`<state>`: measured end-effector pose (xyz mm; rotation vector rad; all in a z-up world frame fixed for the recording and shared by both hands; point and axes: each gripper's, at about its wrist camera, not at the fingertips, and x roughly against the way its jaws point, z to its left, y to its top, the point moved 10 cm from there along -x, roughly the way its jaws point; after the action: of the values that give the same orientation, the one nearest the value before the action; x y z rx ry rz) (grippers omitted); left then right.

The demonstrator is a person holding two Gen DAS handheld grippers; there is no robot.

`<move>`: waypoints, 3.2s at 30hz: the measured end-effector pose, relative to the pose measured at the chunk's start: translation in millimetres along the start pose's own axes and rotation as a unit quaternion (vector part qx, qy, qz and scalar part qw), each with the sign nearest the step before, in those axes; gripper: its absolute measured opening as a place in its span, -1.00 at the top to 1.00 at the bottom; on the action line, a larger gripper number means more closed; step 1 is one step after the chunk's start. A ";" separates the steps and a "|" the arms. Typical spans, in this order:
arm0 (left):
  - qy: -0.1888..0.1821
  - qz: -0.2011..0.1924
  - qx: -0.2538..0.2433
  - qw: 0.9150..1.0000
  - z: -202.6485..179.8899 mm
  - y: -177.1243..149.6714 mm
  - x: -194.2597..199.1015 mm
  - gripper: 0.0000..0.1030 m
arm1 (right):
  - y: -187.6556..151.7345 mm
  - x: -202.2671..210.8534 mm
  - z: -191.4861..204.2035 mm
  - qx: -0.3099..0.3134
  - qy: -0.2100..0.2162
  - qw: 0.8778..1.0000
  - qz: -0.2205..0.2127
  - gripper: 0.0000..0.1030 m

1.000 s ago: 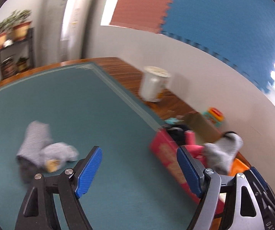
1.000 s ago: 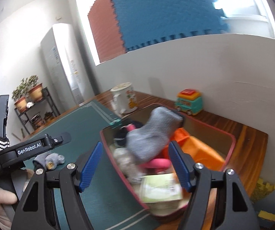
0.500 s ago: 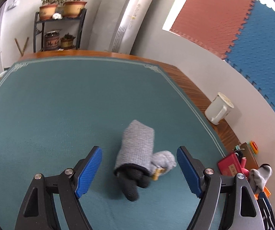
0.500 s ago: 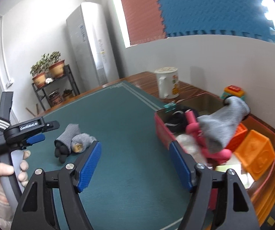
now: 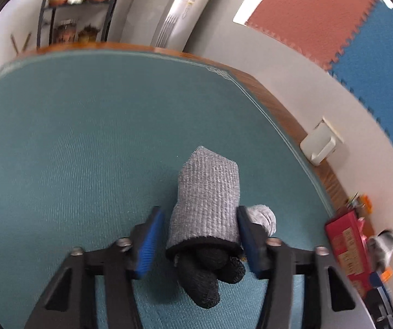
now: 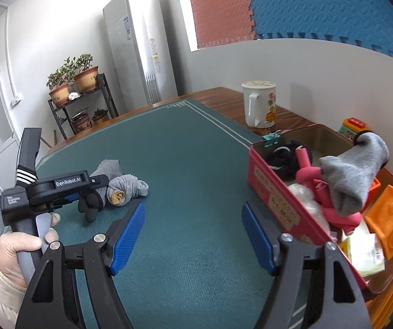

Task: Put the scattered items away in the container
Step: 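Grasp the other grey sock with black toe with the left gripper, then grasp the rolled grey sock ball with the right gripper, then carry the sock ball into the red tin and open the right gripper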

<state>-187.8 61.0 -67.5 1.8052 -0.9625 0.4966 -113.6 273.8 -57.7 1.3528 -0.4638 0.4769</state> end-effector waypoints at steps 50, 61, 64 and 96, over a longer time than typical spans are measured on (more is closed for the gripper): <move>0.154 -0.087 -0.025 0.984 41.0 27.7 44.6 0.35 | -1.8 -148.9 99.2 0.049 0.057 0.987 0.143 -0.20; 0.146 -0.080 -0.033 0.985 35.0 23.7 37.2 0.35 | 8.9 -123.3 91.2 0.031 0.052 0.992 0.112 -0.12; 0.142 -0.078 -0.036 0.986 30.5 21.7 34.9 0.35 | 19.8 -96.0 80.3 0.027 0.041 0.996 0.075 -0.12; 0.103 -0.061 -0.081 0.990 -11.6 -7.4 34.0 0.35 | 11.7 62.1 -138.1 -0.074 -0.149 0.986 -0.026 -0.13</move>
<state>-160.5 59.6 -43.0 1.6207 -0.7252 0.5038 -63.9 415.4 -34.4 1.2926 -0.6946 0.1927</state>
